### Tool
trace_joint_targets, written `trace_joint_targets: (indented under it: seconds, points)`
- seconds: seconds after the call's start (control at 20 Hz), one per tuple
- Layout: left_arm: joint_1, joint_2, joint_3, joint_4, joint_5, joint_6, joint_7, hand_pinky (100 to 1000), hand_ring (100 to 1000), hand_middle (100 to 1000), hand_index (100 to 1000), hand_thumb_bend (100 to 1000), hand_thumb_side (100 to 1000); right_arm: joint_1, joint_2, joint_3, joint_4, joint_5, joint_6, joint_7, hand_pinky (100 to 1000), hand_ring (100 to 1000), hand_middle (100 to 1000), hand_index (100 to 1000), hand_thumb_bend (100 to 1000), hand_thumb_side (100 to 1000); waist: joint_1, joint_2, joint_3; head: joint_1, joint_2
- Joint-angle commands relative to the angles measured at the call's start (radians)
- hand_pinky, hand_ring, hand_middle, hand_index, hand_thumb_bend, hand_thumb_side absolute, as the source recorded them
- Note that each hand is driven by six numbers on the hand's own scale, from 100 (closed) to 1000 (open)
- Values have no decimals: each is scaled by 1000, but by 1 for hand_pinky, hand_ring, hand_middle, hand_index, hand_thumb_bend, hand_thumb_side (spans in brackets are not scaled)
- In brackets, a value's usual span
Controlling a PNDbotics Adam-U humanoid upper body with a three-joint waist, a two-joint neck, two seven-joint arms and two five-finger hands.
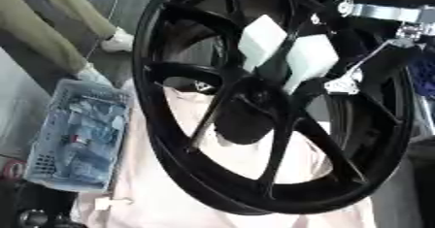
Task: Pull the pin out of the wheel hub.
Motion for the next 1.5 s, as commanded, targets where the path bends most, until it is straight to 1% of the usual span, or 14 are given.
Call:
trace_joint_targets:
  seconds: [0.05,0.1,0.15,0.25,0.3,0.35,0.4,0.95,1.3,1.5]
  points:
    - [-5,11,-1,-18,0,2,-1,905,765,704,784,100,698,-12,-21,-17,-6,-11,2,-2,641,778,532,678,374,118,10,-24,-2,-4,6]
    - [-6,10,-1,-18,0,2,-1,905,765,705,784,100,698,-12,-19,-17,-6,-18,2,-5,617,754,483,626,244,100,10,-26,-2,-4,6]
    - [-6,10,-1,-18,0,3,-2,905,765,705,784,100,697,-12,-18,-17,-6,-28,3,-8,613,751,476,619,209,100,11,-27,-1,-4,6]
    - [-7,10,-1,-18,0,5,-2,906,765,705,784,100,698,-14,-18,-18,-6,-53,5,-14,610,748,471,612,176,100,10,-29,-1,-5,6]
    - [-7,10,-1,-18,0,6,-2,906,766,705,784,100,697,-16,-19,-20,-6,-66,7,-16,604,742,460,599,137,100,11,-30,-1,-5,6]
    - [-7,10,-1,-18,-1,6,-3,906,766,705,784,100,697,-18,-19,-21,-6,-77,9,-18,604,742,460,599,137,100,11,-31,-1,-5,6]
    - [-8,10,-1,-18,-1,6,-3,906,765,705,784,100,697,-19,-20,-23,-6,-86,11,-19,601,738,455,594,108,100,11,-32,0,-5,6]
    - [-4,11,2,-18,-2,9,0,906,766,704,784,100,694,-33,-30,-46,-6,-145,29,-23,581,718,422,562,100,100,15,-44,-7,-4,6]
    - [-1,9,3,-18,-4,10,2,906,765,704,784,100,693,-43,-35,-70,-6,-190,35,-33,569,711,411,552,100,100,24,-49,-15,-4,6]
    - [3,8,3,-18,-4,11,2,906,765,704,784,100,692,-49,-42,-91,-6,-222,29,-40,560,707,407,550,100,100,31,-53,-21,-4,6]
